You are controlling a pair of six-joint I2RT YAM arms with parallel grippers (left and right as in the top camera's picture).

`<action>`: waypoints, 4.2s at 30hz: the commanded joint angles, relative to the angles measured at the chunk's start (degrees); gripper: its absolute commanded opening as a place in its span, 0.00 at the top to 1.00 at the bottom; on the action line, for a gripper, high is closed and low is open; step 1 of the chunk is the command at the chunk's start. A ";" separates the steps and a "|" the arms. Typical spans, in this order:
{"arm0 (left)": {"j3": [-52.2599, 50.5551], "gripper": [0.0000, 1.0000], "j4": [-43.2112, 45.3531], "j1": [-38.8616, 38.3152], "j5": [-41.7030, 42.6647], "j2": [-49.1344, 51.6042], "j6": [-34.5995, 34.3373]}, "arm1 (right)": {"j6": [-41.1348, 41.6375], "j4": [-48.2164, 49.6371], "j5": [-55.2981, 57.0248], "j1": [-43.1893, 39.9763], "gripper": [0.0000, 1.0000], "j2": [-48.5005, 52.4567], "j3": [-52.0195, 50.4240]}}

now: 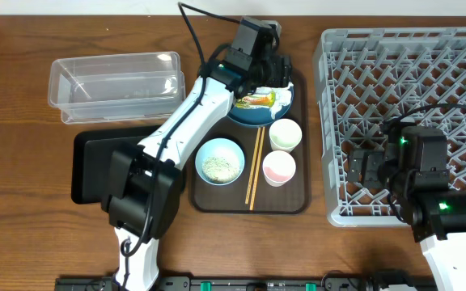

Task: Sort waste into correct bins and load items into the dishwasher rack
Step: 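Reach the left gripper over the blue plate toward the white tissue, then grasp the tissue with the left gripper and carry it to the clear bin, then reach the left gripper back to the plate and grasp the yellow wrapper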

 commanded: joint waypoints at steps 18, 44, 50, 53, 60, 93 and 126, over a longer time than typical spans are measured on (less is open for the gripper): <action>0.94 0.48 0.02 -2.23 -4.61 9.01 0.94 | -0.83 -0.07 -0.22 -0.52 0.01 0.02 1.16; 0.94 0.94 -5.09 0.17 -4.63 0.55 1.81 | -0.85 -1.14 -0.11 -0.52 0.01 0.02 1.16; 0.94 0.94 -9.92 2.95 -4.83 -4.76 2.69 | -0.85 -1.14 -0.13 -0.52 0.01 0.02 1.16; 0.94 0.94 -12.68 4.61 -8.57 -7.08 2.91 | -0.85 -1.16 -0.13 -0.52 0.01 0.00 1.16; 0.94 0.94 -14.10 10.43 -11.28 -12.85 5.07 | -0.85 -1.11 0.02 -0.52 0.01 0.02 1.16; -1.18 0.76 -22.73 29.99 -11.26 -15.74 5.05 | -0.85 -1.07 0.00 -0.52 0.01 0.02 1.16; -1.18 0.38 -21.44 13.38 -3.74 -1.51 13.42 | -0.85 -1.09 0.02 -0.52 0.01 0.02 1.16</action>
